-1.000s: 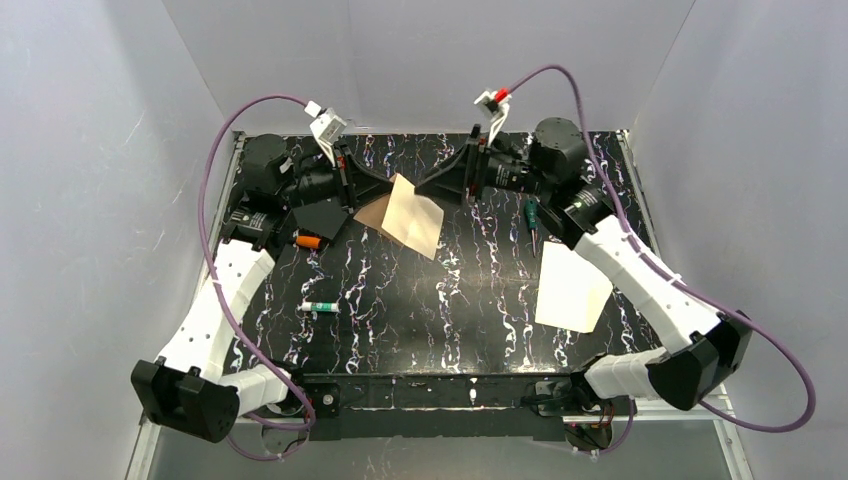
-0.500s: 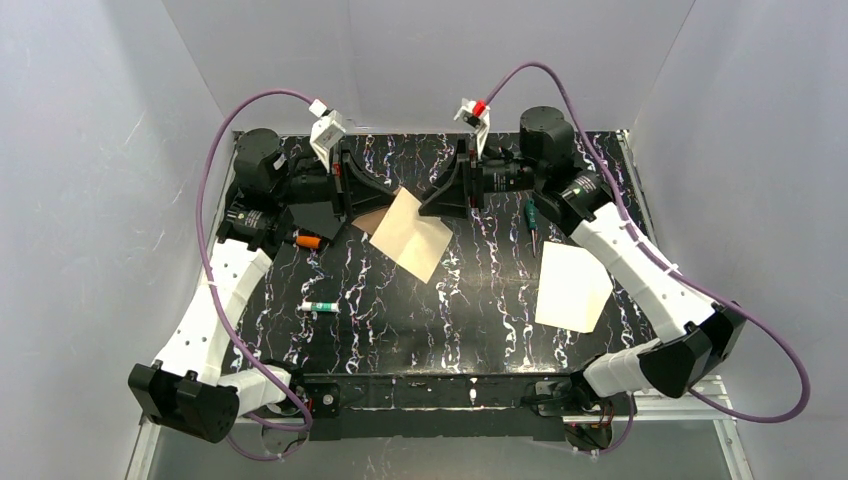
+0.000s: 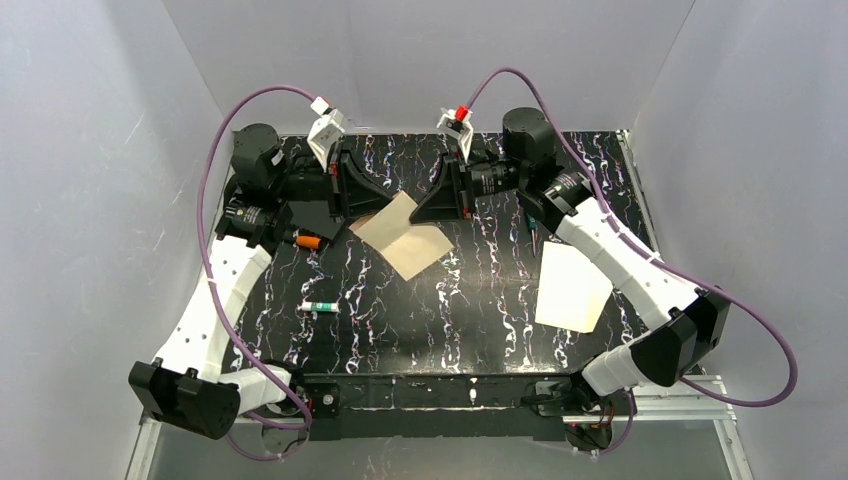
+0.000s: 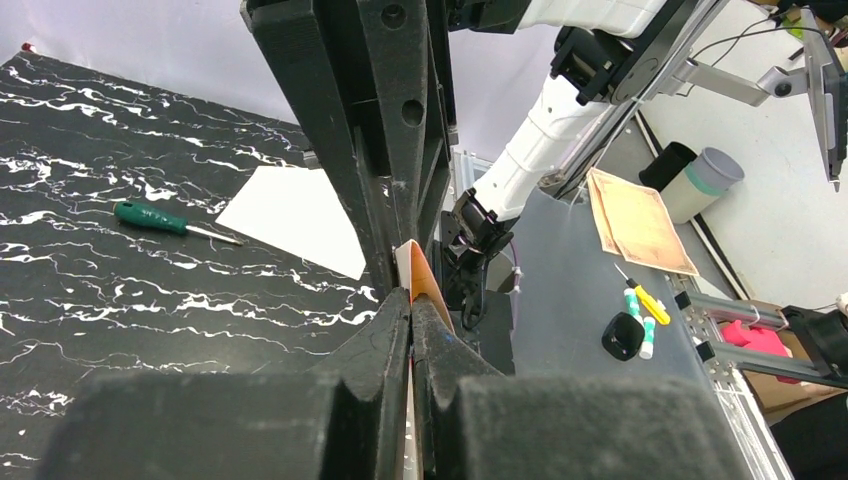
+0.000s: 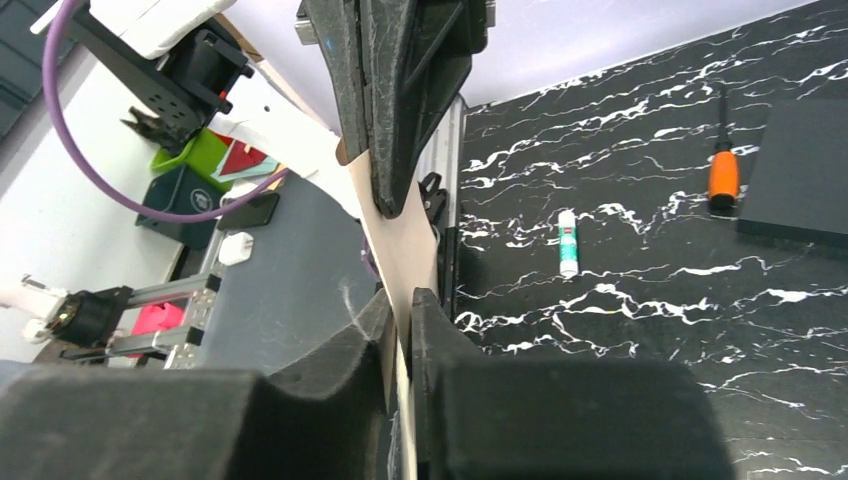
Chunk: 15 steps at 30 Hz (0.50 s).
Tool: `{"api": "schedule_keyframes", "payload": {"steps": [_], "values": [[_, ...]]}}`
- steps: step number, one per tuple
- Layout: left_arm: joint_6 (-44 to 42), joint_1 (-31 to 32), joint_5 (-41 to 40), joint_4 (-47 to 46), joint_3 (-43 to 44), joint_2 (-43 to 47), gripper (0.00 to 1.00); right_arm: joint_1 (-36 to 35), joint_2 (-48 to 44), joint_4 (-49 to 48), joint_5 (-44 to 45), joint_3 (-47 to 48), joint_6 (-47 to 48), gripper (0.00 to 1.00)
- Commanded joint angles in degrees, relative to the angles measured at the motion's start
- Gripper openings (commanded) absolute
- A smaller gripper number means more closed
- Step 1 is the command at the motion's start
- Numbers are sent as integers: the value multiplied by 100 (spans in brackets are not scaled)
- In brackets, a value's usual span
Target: Place the letter into the envelope and seal it
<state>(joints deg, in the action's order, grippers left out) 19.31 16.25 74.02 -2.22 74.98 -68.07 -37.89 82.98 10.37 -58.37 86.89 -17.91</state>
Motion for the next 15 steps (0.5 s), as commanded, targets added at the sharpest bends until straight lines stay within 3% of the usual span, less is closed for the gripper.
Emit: {"api": "schedule_keyframes", "payload": {"steps": [1, 4, 6, 7, 9, 12, 15], "values": [[2, 16, 183, -103, 265, 61, 0, -34, -42, -369, -307, 289, -134, 12], [-107, 15, 44, -9, 308, 110, 3, -34, -111, -532, -165, 285, -204, 1], [-436, 15, -366, 491, 436, 169, 41, -33, -187, -677, 76, 244, -256, 1], [-620, 10, -687, 817, 502, 216, 54, -28, -224, -737, 231, 189, -269, 1], [-965, 6, -1461, 1109, 566, 391, 70, -26, -316, -827, 471, 58, -261, 1], [-1366, 12, -2930, 1163, 415, 692, 78, -17, -397, -766, 903, -79, -162, 1], [-1500, 10, -5225, 1078, 176, 1028, 83, -17, -452, -730, 1668, -82, -134, 1]]}}
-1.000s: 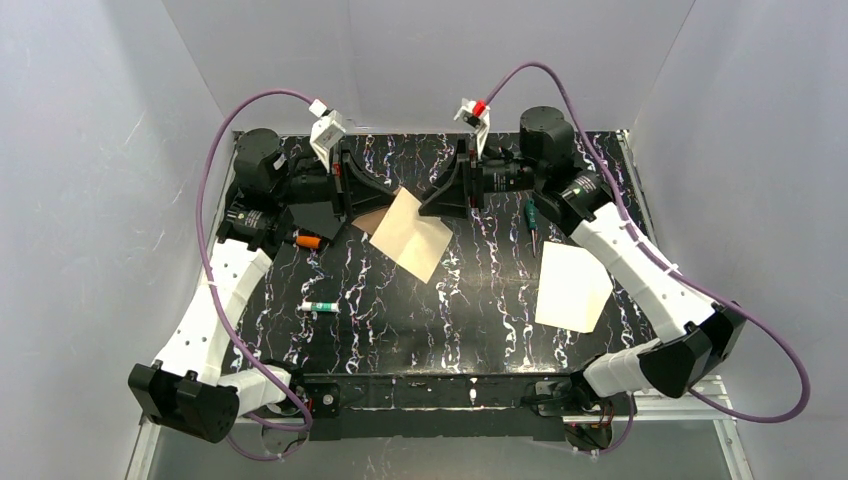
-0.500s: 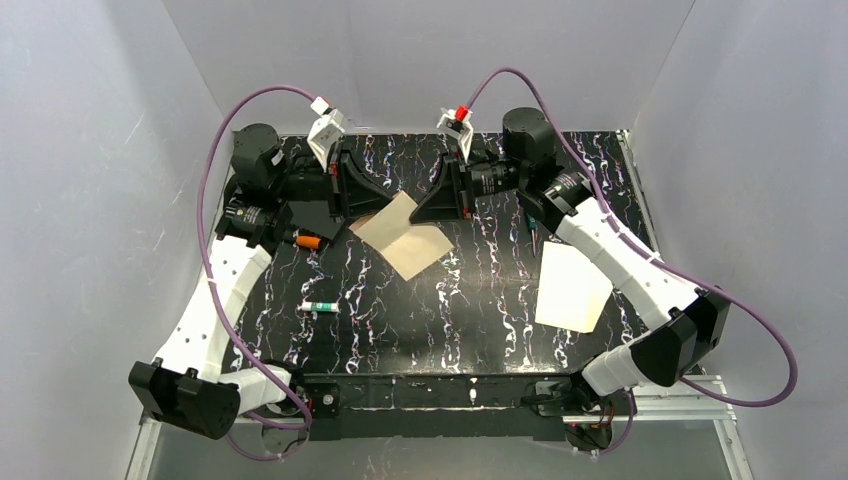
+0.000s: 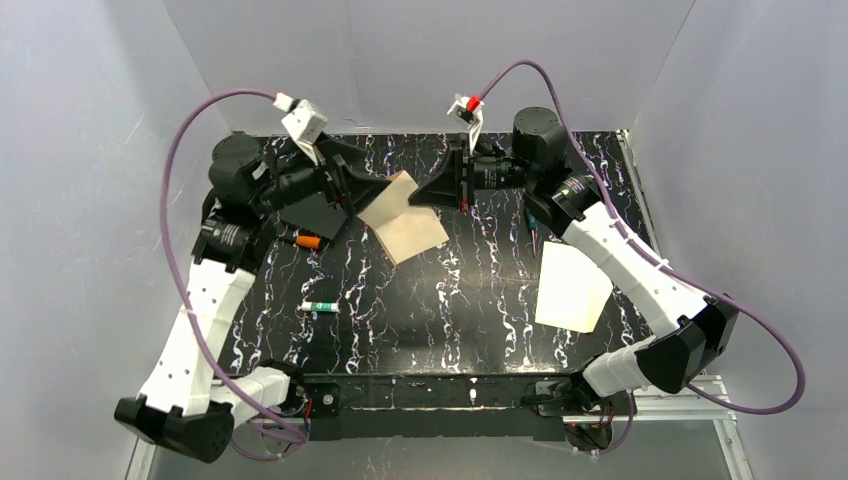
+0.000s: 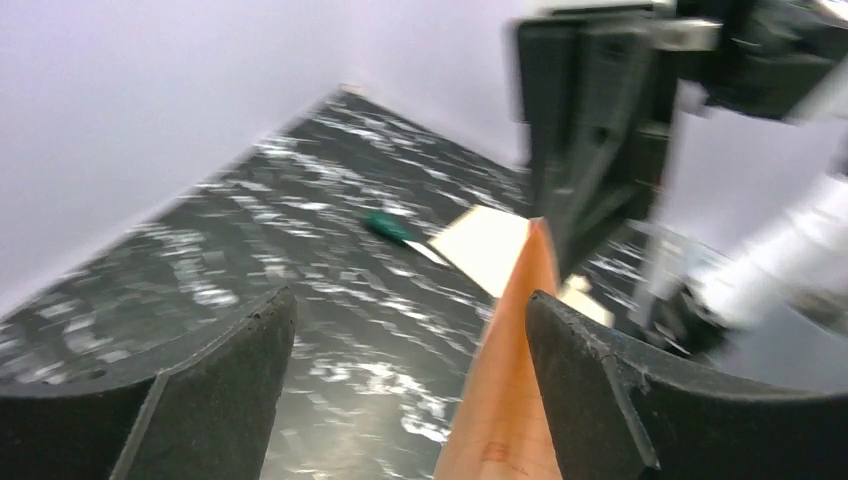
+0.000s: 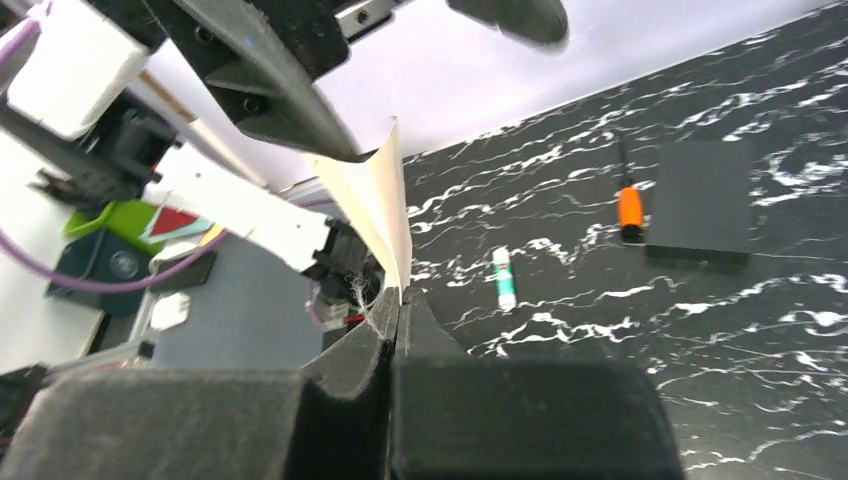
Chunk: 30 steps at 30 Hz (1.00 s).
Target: Place the letter into the envelope and seal it
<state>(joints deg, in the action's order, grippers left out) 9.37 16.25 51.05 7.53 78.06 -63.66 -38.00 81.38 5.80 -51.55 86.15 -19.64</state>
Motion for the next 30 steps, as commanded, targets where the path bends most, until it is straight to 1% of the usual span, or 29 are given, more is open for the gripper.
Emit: {"api": "schedule_keyframes", "payload": {"steps": [1, 2, 4, 5, 6, 7, 8, 11, 12, 15, 17, 18, 20, 23, 25, 28, 30], "values": [[-461, 6, -3735, 92, -164, 676, 88, -1, -311, -262, 1282, 23, 38, 1], [-446, 6, -4458, 84, -168, 747, 91, -5, -336, -257, 1675, 20, 35, 1], [-419, 6, -5639, 118, -149, 843, 94, -6, -407, -406, 2386, -41, -77, 1], [-315, 6, -5847, 208, -80, 857, 97, -6, -443, -495, 2803, -71, -238, 1], [-181, 4, -5867, 393, 26, 833, 98, -6, -474, -671, 3164, -99, -396, 1], [-21, 6, -5713, 634, 193, 780, 98, 0, -501, -840, 3478, -114, -628, 1], [102, 6, -5341, 893, 343, 683, 98, -4, -519, -1055, 3675, -137, -950, 1], [250, 6, -3710, 1379, 676, 343, 98, -5, -517, -2124, 3551, -251, -1589, 1], [489, 7, -3300, 1416, 725, 243, 98, -5, -477, -2450, 3456, -258, -1787, 1], [770, 2, -2448, 1624, 919, -33, 98, -6, -370, -2798, 3387, -80, -2035, 1], [815, 4, -2165, 1743, 1069, -143, 98, -5, -269, -3069, 3290, 4, -2183, 1], [871, -20, -1987, 1683, 1079, -156, 98, -4, -219, -3201, 3229, 39, -2297, 1], [1035, -86, -1376, 1474, 1110, -187, 98, -5, -97, -3543, 3046, 63, -2562, 1], [1628, -220, -641, 1036, 1112, -236, 98, -6, 2, -3800, 2951, 65, -2835, 1], [1969, -334, -232, 672, 1032, -203, 95, -5, 0, -3928, 2966, 44, -2924, 1], [2487, -615, 134, -80, 774, -51, 92, -5, 17, -3938, 2943, 59, -2912, 1], [3010, -889, 450, -791, 611, -25, 91, -5, 40, -3953, 2857, 55, -2903, 1]]}}
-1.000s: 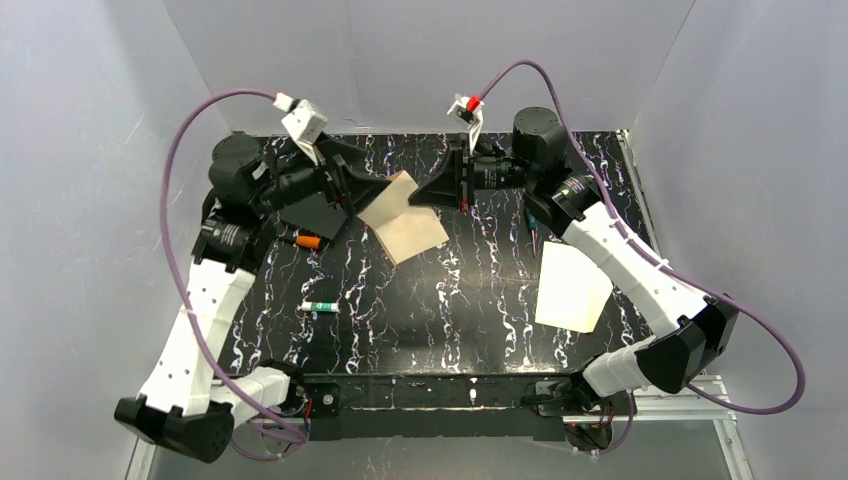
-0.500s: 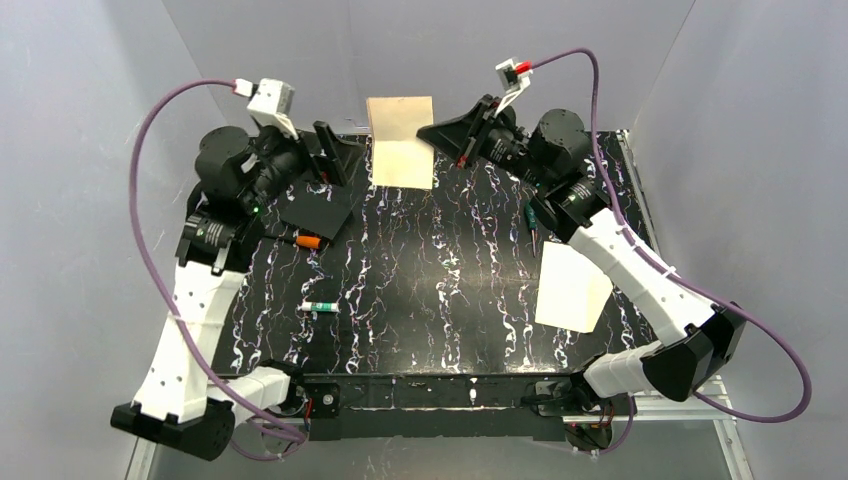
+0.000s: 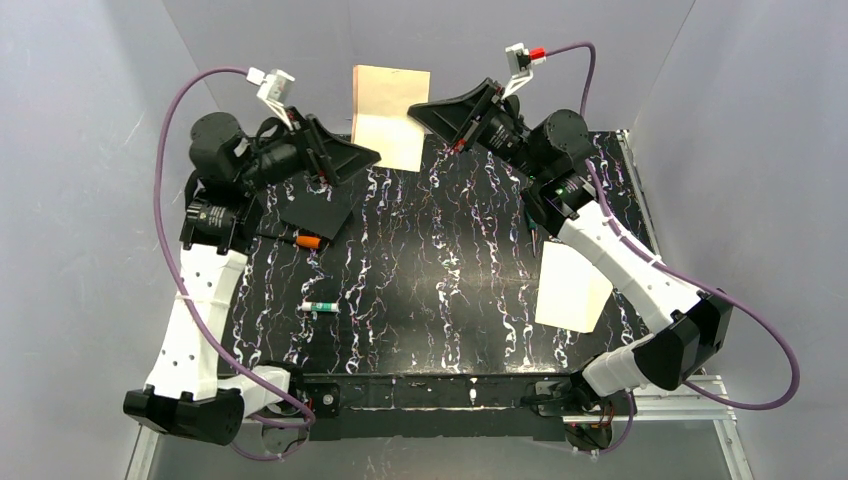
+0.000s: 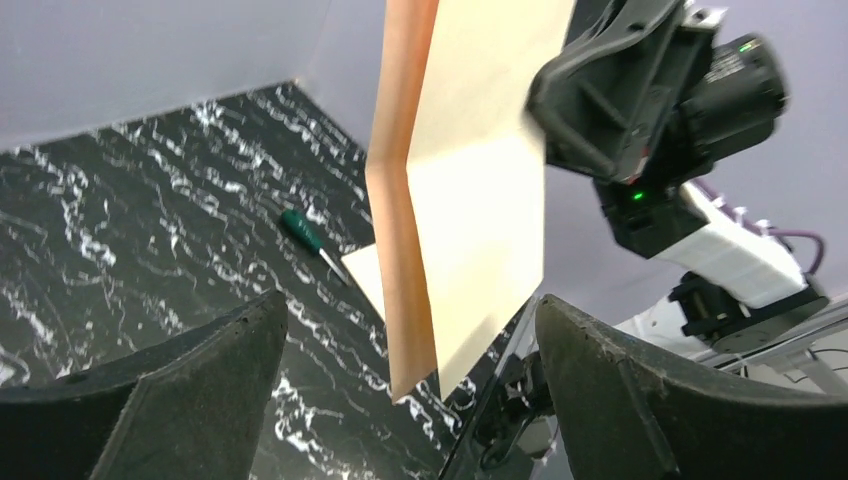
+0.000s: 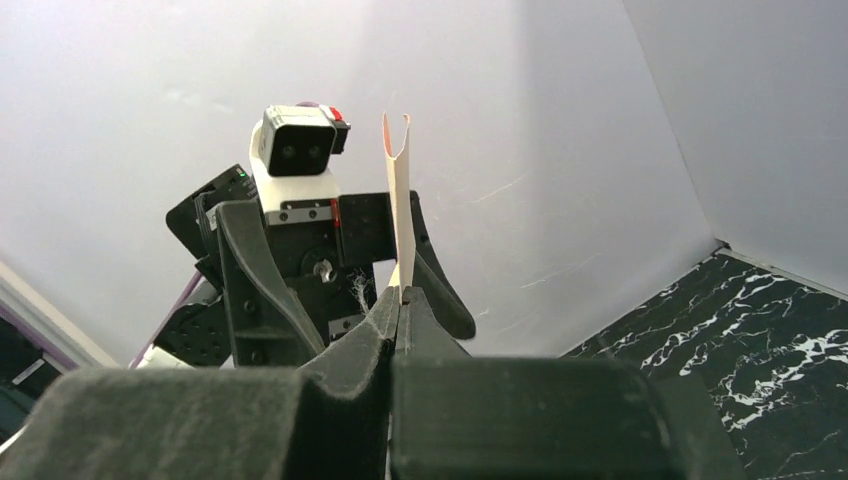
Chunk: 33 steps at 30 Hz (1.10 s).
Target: Place the letter into the envelope and seal it
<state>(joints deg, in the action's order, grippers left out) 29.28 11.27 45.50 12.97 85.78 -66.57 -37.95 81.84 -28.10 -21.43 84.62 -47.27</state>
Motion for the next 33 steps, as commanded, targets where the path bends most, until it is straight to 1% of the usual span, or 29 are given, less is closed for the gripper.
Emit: {"api": "schedule_keyframes", "payload": {"steps": [1, 2, 6, 10, 13, 16, 18, 20, 22, 24, 25, 27, 28, 30, 31, 32, 33], "values": [[1297, -502, 1141, -1644, -219, 240, 90, -10, 2, -607, -198, 194, -153, 1], [1442, -560, 1192, -1721, -205, 182, 89, -10, 12, -707, -265, 170, -213, 1], [1809, -582, 1291, -1691, -25, -135, 78, -10, 86, -1212, -518, 118, -523, 1], [1920, -573, 1314, -1704, 4, -220, 70, -7, 186, -1299, -579, 210, -616, 1], [2048, -573, 1378, -1782, 47, -240, 58, -10, 253, -1333, -598, 239, -633, 1], [2274, -573, 1616, -1976, 142, -298, 47, -10, 329, -1313, -556, 269, -619, 1], [2299, -572, 1777, -2052, 267, -300, 39, -10, 377, -996, -484, 407, -498, 1], [2243, -573, 1777, -2053, 333, -270, 34, -10, 398, -875, -461, 481, -404, 1], [2167, -573, 1787, -2053, 339, -272, 20, -10, 411, -858, -433, 500, -393, 1], [2084, -580, 1783, -2060, 261, -285, 3, -10, 421, -848, -457, 520, -393, 1], [2057, -588, 1779, -2062, 237, -301, 0, -10, 409, -826, -466, 520, -390, 1], [1996, -606, 1759, -2055, 182, -317, 0, -10, 332, -734, -415, 453, -352, 13], [1948, -608, 1737, -2053, 164, -325, 0, -5, 281, -642, -350, 436, -294, 23], [1815, -614, 1752, -2053, 165, -318, 0, 3, 161, -250, -89, 429, -119, 54], [1728, -624, 1749, -2053, 164, -307, 0, -1, 52, -70, 188, 387, -30, 65], [1620, -633, 1728, -2053, 175, -307, 0, -1, -42, 123, 461, 329, 53, 72], [1464, -632, 1670, -2053, 184, -298, 0, -1, -145, 366, 804, 275, 105, 76]]}}
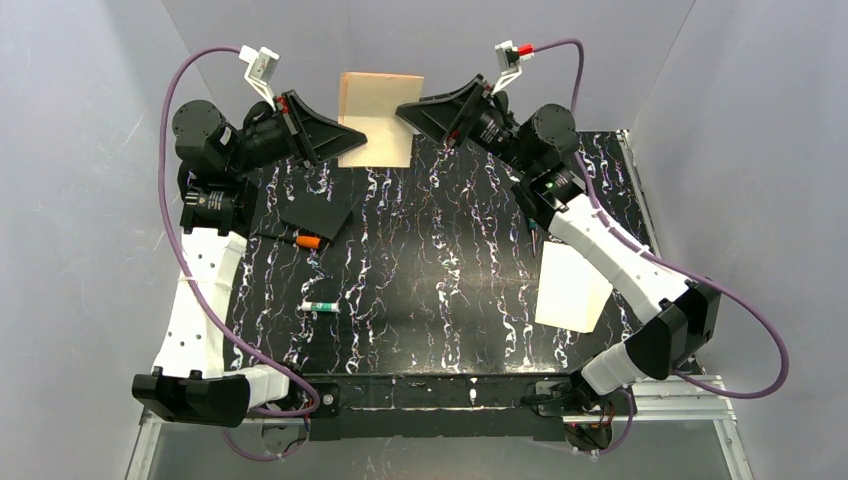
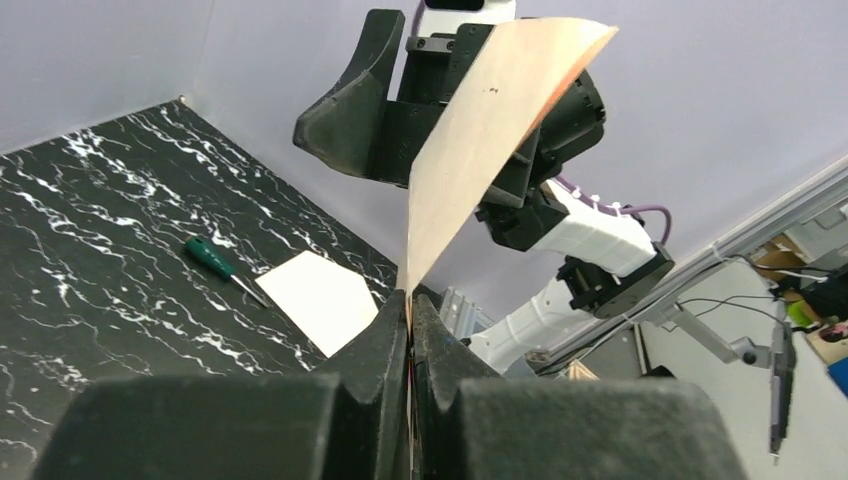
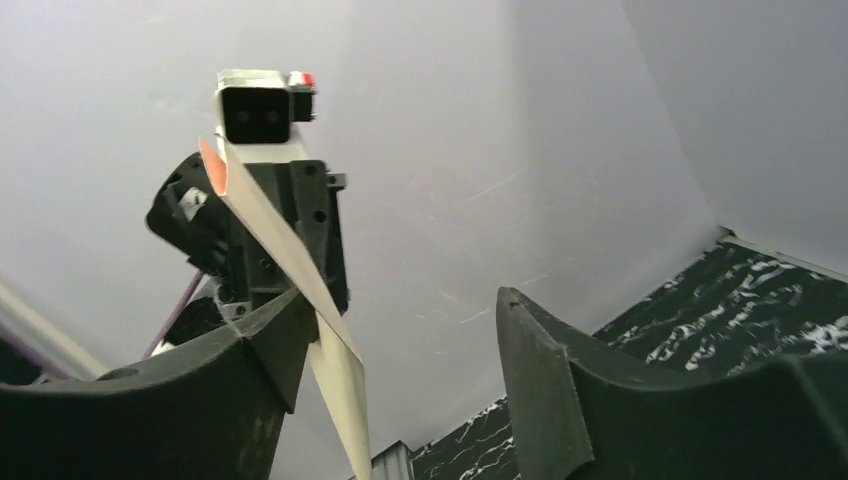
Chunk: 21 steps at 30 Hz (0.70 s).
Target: Place the letter into the envelope and seal it
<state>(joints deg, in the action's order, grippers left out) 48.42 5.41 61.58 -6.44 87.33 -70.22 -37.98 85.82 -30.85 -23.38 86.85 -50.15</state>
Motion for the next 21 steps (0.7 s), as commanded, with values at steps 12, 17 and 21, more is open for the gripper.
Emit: {"api": "schedule_keyframes", "payload": {"steps": [12, 17, 21], "values": [[-2491, -40, 262, -112, 101, 7, 0, 27, -625, 2152, 2813, 490, 138, 76], [-2229, -40, 488, -112, 216, -160, 0, 54, -262, 1988, 1197, 1066, 693, 78], [-1976, -40, 770, -112, 309, -247, 0, 54, 23, 2037, -500, 1412, 1120, 82]]}}
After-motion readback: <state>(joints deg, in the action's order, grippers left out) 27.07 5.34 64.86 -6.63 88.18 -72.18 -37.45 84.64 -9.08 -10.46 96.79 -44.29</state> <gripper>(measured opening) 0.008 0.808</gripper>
